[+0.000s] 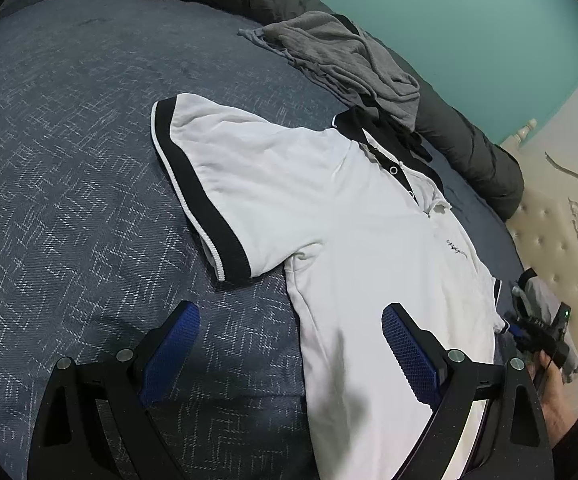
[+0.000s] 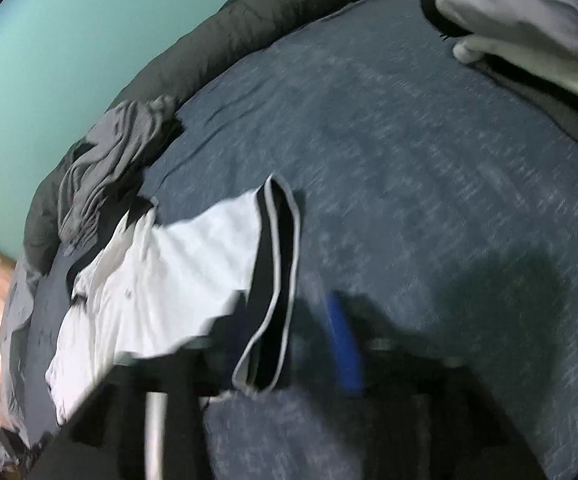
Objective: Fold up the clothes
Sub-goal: 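Pull the held sleeve outward across the bed with the right gripper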
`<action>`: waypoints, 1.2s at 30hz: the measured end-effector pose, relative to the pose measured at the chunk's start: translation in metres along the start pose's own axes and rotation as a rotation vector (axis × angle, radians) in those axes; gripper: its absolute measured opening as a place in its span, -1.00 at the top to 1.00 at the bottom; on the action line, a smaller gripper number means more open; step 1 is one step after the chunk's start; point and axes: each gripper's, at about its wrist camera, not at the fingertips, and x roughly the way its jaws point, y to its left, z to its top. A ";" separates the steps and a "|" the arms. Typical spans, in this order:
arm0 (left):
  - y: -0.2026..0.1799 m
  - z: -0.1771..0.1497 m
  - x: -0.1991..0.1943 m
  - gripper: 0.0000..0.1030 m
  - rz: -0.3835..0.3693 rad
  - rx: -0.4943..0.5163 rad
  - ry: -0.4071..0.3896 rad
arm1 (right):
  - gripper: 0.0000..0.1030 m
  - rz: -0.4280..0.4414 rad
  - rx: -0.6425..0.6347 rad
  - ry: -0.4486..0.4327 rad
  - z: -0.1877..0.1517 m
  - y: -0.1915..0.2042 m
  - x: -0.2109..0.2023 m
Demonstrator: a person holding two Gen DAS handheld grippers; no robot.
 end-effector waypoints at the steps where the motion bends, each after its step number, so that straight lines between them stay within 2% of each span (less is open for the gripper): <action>1: 0.000 0.000 0.000 -0.85 0.003 0.002 0.001 | 0.01 0.001 0.008 -0.002 0.004 0.000 0.003; 5: 0.000 0.000 0.001 -0.85 0.010 0.002 -0.001 | 0.01 -0.026 -0.025 0.042 0.010 0.009 0.025; 9: 0.001 0.000 0.002 -0.85 0.014 0.003 0.001 | 0.03 -0.064 -0.088 0.050 0.006 0.021 0.037; 10: 0.001 0.000 0.003 -0.85 0.015 0.004 0.003 | 0.12 -0.070 -0.100 0.041 0.006 0.022 0.037; 11: 0.001 0.000 0.003 -0.85 0.015 0.005 0.003 | 0.45 -0.076 -0.113 0.033 0.005 0.024 0.037; 12: 0.001 0.000 0.003 -0.85 0.016 0.006 0.004 | 0.62 -0.078 -0.128 0.029 0.005 0.026 0.036; 13: 0.001 0.000 0.004 -0.85 0.017 0.007 0.005 | 0.69 -0.081 -0.143 0.025 0.005 0.029 0.035; 14: 0.001 0.000 0.004 -0.85 0.017 0.008 0.005 | 0.93 -0.083 -0.158 0.021 0.004 0.031 0.034; 19: 0.000 -0.001 0.004 -0.85 0.017 0.008 0.004 | 0.97 -0.094 -0.153 -0.030 0.012 0.029 0.014; 24: 0.001 0.000 0.004 -0.85 0.020 0.004 -0.001 | 0.98 -0.165 -0.100 -0.113 0.028 0.012 -0.010; 32: 0.006 0.002 0.004 -0.85 0.024 -0.001 -0.002 | 0.98 -0.283 -0.075 -0.088 0.039 -0.001 0.004; 36: 0.011 0.006 0.002 -0.85 0.026 -0.003 -0.006 | 0.98 -0.313 -0.080 -0.063 0.046 -0.004 0.012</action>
